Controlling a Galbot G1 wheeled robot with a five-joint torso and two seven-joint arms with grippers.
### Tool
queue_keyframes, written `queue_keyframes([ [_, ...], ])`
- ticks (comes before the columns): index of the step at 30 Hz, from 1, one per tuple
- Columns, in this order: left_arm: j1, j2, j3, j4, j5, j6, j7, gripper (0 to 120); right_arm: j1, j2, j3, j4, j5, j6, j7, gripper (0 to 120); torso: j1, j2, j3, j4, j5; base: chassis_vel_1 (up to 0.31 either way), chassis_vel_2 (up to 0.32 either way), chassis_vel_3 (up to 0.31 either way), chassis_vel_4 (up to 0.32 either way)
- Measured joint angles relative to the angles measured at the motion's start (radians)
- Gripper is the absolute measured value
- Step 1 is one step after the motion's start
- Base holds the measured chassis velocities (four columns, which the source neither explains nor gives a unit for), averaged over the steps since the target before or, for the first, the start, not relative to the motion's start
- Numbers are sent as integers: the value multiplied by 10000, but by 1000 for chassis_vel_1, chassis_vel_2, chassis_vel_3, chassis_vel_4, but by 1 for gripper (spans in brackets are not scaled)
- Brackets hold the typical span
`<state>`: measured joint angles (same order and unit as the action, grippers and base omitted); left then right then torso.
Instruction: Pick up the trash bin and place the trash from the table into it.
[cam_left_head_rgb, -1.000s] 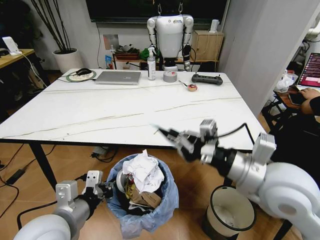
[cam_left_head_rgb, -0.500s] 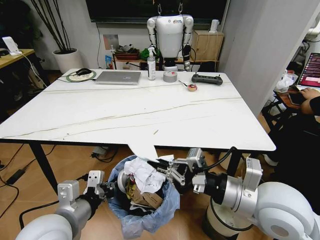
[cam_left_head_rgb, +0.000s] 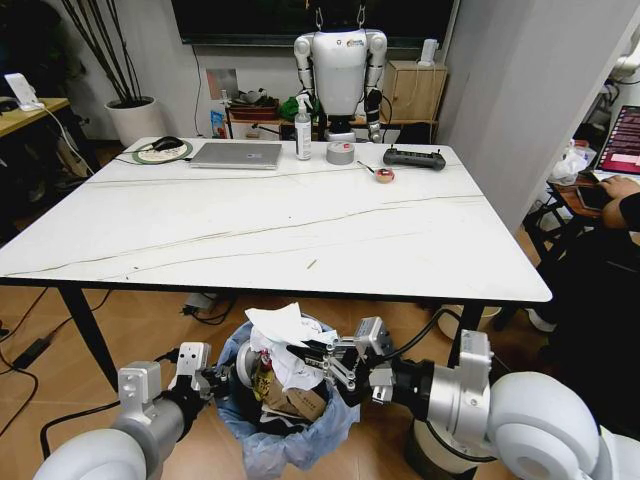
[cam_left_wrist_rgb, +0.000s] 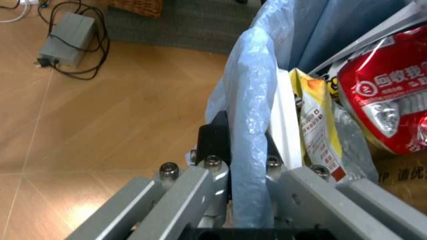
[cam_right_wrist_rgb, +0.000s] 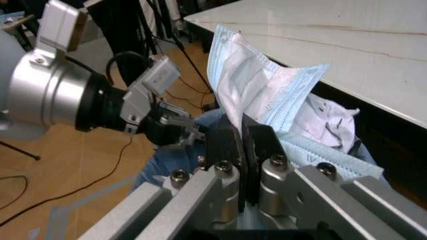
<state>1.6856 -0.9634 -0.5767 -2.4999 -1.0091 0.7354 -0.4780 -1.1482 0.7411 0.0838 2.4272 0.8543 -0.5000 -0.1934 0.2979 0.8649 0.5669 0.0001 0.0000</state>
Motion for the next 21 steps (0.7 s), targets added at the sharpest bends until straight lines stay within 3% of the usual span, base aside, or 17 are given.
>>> queue_keyframes([
  [21,-308,-71,82,0,-9,-1,11,0,-27,464,-1093,-93,-977,-100,100,0,0,0,0,0,0,0,0,0,0],
])
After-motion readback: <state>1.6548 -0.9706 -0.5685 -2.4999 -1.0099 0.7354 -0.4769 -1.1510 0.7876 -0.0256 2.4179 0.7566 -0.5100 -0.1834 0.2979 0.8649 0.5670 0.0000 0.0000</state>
